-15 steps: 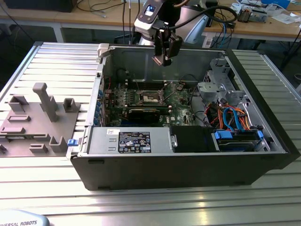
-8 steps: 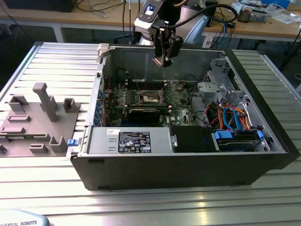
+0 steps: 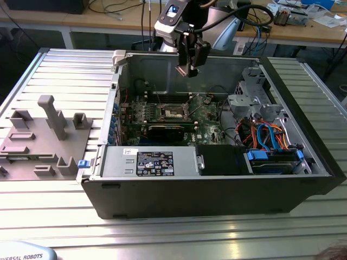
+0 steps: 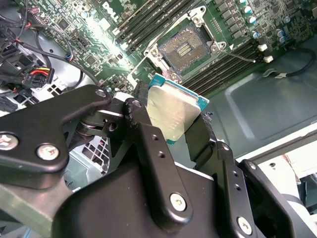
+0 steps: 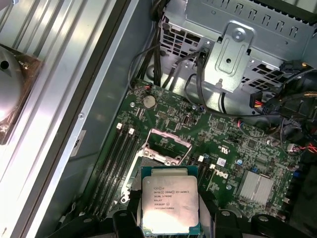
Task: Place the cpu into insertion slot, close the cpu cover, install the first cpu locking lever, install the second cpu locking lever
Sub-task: 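Place the cpu into insertion slot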
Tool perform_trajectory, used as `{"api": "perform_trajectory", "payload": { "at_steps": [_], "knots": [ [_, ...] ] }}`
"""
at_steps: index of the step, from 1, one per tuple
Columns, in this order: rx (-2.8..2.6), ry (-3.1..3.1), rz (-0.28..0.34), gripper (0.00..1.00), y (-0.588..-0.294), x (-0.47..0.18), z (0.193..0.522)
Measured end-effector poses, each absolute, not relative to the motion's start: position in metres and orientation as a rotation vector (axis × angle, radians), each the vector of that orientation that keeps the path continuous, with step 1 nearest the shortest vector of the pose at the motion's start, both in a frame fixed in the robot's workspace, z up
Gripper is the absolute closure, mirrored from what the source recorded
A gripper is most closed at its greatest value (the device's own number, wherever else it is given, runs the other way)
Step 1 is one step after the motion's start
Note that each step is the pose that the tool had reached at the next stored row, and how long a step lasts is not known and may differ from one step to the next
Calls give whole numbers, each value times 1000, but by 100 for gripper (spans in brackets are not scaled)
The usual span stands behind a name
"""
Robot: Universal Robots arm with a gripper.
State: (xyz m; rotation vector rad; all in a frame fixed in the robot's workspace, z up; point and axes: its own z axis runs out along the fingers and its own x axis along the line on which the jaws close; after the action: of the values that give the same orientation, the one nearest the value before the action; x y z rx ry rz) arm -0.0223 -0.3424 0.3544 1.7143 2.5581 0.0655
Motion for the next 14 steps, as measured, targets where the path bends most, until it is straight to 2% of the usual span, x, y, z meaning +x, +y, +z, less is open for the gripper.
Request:
{"api": "perform_trajectory", "payload": {
  "at_steps": [14],
  "knots": [
    [1729, 2548, 65, 46, -342, -22, 354]
  ]
}}
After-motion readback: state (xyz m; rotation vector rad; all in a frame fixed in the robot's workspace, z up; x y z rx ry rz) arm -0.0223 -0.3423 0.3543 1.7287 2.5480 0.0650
